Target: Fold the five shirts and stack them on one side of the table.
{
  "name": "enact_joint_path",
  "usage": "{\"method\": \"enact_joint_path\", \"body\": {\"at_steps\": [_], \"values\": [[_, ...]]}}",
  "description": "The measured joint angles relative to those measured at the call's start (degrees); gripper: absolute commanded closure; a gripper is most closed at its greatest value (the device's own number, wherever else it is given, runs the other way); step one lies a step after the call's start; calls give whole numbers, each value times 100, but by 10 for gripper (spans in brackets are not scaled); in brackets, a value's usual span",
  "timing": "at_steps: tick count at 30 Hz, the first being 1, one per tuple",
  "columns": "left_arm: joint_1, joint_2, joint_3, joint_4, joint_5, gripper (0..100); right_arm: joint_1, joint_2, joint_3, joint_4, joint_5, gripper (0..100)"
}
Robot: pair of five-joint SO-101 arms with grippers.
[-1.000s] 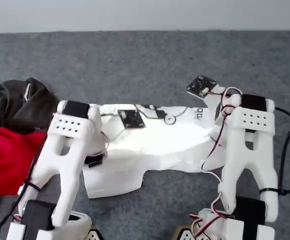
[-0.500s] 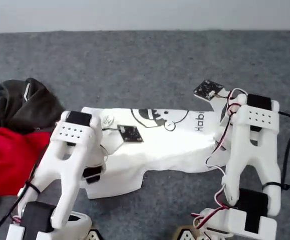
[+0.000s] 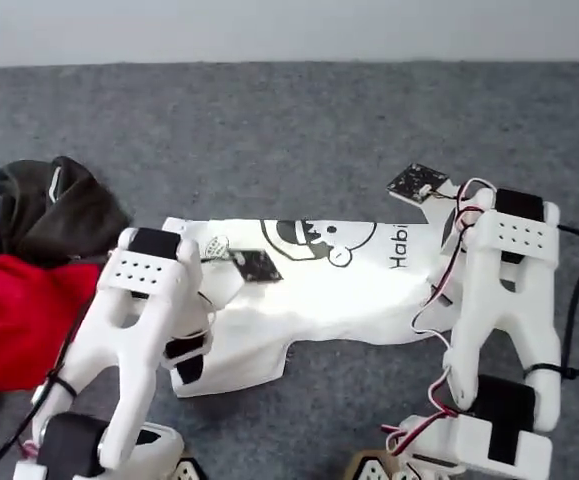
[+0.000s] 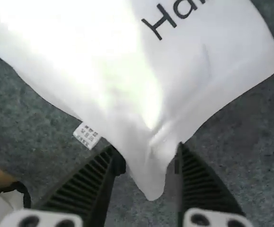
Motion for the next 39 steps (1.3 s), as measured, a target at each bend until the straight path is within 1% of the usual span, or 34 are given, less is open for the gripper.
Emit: {"method": "enact_joint_path", "body": {"at_steps": [4, 8, 11, 13, 15, 18, 19, 21, 24, 26, 28, 31, 35, 37, 39], "values": [[0, -448, -281, 0, 422, 804, 26, 0, -299, 492, -9, 710], [0, -756, -413, 0, 545, 805, 26, 0, -993, 1073, -9, 710], [0, -897, -448, 0, 862, 818, 26, 0, -1503, 1398, -9, 722], [0, -985, -448, 0, 1108, 854, 18, 0, -1609, 1424, -9, 774], [0, -1090, -448, -79, 1433, 902, -79, 53, -1618, 1398, -62, 854], [0, -1222, -448, -281, 1732, 986, -343, 229, -1477, 1029, -475, 976], [0, -1257, -448, -334, 1776, 987, -431, 308, -1433, 905, -651, 996], [0, -1292, -448, -378, 1820, 986, -545, 457, -1415, 703, -985, 978], [-88, -1301, -448, -378, 1820, 987, -571, 580, -1389, 624, -1354, 991], [-404, -1301, -545, -378, 1837, 987, -554, 624, -1363, 607, -1503, 989], [-897, -1301, -782, -378, 1837, 987, -571, 624, -1363, 624, -1591, 989], [-1943, -1301, -1240, -334, 1837, 987, -738, 624, -1363, 809, -1653, 989], [-3437, -1301, -1811, -88, 1837, 987, -1169, 624, -1363, 1266, -1653, 989], [-4044, -1301, -1969, -18, 1837, 987, -1424, 624, -1363, 1345, -1688, 989], [-4598, -1327, -2040, -9, 1802, 987, -1697, 624, -1363, 1371, -1908, 989]]}}
